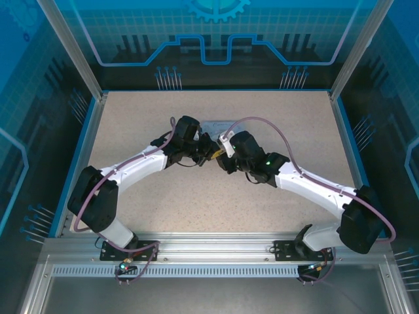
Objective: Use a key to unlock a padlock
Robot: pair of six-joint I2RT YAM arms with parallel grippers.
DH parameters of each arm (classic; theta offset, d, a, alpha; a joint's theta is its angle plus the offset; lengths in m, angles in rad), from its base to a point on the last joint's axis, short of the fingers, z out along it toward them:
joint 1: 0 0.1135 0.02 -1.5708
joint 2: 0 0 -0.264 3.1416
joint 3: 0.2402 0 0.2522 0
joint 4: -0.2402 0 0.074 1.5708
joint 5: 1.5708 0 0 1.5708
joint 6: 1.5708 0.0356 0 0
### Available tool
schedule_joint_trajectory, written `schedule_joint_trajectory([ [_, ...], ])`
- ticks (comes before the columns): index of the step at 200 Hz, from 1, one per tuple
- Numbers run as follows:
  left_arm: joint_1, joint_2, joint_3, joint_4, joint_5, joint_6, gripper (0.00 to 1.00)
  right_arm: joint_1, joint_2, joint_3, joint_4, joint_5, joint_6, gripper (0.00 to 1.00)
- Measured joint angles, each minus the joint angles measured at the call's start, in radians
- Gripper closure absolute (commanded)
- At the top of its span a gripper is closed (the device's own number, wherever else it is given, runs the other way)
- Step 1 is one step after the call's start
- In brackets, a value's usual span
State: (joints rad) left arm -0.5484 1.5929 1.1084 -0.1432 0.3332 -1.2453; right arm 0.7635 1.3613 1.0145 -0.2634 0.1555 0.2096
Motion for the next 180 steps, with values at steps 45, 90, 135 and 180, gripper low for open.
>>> schedule_joint_trajectory([
  [45,0.003,-0.019,-0.082,0.099,-0.058,0.111,1.00,-0.206,-0.138,0.001,-0.002,-0.253,0.172,0.40],
  [90,0.003,-0.082,-0.227,0.348,-0.099,0.209,1.00,-0.379,-0.127,-0.024,0.137,-0.543,0.491,0.38],
  [135,0.002,-0.138,-0.308,0.616,-0.166,0.228,1.00,-0.383,-0.008,-0.106,0.418,-0.697,0.821,0.39],
  [180,-0.005,-0.168,-0.334,0.750,-0.294,0.224,1.00,-0.382,0.045,-0.154,0.669,-0.706,1.046,0.41],
])
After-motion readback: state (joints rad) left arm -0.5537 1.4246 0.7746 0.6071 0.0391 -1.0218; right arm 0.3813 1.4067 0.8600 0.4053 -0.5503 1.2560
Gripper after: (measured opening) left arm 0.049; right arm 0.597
